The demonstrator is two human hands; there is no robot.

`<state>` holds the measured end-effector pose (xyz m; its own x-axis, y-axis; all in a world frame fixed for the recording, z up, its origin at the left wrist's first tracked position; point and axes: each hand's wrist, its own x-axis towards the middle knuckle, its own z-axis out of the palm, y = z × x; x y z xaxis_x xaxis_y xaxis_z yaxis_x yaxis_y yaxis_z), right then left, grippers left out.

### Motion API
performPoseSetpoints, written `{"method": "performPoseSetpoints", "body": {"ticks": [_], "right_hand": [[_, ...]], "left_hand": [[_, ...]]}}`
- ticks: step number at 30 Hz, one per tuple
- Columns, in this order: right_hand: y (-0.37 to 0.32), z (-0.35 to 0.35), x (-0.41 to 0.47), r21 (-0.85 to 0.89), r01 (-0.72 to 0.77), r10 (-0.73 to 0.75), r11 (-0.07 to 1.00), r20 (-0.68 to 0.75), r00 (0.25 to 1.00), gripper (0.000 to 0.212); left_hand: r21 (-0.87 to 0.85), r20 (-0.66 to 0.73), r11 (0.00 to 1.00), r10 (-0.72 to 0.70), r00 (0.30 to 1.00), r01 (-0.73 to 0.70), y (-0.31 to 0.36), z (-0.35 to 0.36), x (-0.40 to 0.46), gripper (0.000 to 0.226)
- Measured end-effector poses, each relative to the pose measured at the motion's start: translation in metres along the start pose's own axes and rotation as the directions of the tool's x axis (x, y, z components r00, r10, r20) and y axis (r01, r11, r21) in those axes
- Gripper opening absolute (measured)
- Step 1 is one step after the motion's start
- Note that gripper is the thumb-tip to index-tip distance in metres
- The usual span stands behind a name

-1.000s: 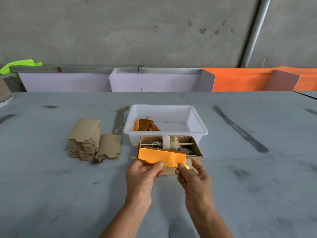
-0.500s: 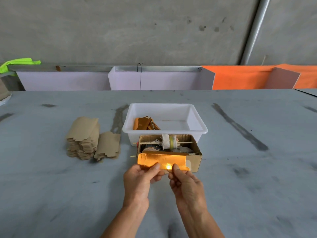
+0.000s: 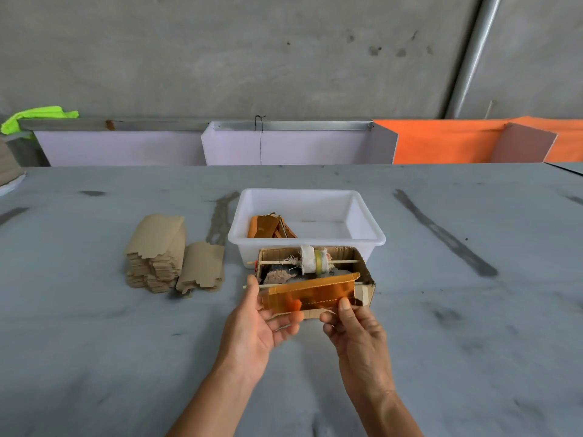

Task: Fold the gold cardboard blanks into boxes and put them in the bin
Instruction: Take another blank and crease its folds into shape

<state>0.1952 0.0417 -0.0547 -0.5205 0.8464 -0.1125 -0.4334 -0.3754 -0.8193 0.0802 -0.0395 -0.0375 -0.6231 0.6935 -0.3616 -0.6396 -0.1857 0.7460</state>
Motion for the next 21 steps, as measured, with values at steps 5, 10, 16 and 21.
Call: {"method": "performPoseSetpoints", "body": {"ticks": [5, 10, 16, 21], "right_hand": [[0.0, -0.009, 0.002, 0.011, -0.039, 0.039, 0.999, 0.009, 0.999, 0.02], [0.004, -0.007, -0.001, 0.121, -0.146, 0.147, 0.982, 0.002, 0.989, 0.012], [0.005, -0.003, -0.006, 0.14, -0.232, 0.227, 0.963, 0.049, 0.973, 0.012], [0.007, -0.005, -0.008, 0.117, -0.237, 0.229, 0.965, 0.076, 0.97, 0.015]], "left_hand": [[-0.073, 0.021, 0.985, -0.158, 0.987, 0.159, 0.003, -0.001, 0.003, 0.022], [0.043, 0.016, 0.995, -0.095, 0.995, 0.094, -0.01, -0.004, 0.006, 0.015], [0.293, 0.056, 0.956, 0.018, 0.998, -0.034, -0.012, -0.005, 0.002, 0.021], [0.445, 0.124, 0.885, 0.095, 0.988, -0.141, -0.009, -0.005, -0.003, 0.028]]}}
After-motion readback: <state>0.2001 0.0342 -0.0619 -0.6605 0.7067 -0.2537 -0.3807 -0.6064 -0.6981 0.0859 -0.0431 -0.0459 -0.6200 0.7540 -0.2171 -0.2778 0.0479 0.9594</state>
